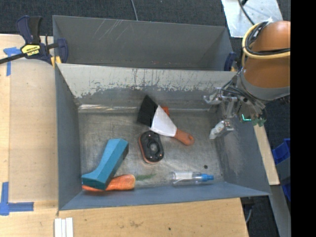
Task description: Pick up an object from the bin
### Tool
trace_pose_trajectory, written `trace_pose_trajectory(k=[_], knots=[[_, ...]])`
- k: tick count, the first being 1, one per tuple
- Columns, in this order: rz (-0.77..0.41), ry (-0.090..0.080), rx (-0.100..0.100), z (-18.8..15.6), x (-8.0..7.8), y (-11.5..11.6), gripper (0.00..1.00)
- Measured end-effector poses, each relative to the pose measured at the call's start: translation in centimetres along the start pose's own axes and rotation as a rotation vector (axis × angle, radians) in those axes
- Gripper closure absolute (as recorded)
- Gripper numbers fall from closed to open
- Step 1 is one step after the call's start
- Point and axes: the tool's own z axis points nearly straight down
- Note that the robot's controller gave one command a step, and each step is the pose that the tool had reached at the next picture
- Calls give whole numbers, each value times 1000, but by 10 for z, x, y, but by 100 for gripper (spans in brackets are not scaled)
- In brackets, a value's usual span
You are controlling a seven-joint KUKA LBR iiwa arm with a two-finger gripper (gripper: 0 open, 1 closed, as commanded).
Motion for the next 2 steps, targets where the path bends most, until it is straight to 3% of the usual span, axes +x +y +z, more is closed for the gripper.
trace_pose_trajectory(k=[1,2], knots=[[21,-7,0,54,-22,12,0],[-1,-2,0,109,-12,47,0]])
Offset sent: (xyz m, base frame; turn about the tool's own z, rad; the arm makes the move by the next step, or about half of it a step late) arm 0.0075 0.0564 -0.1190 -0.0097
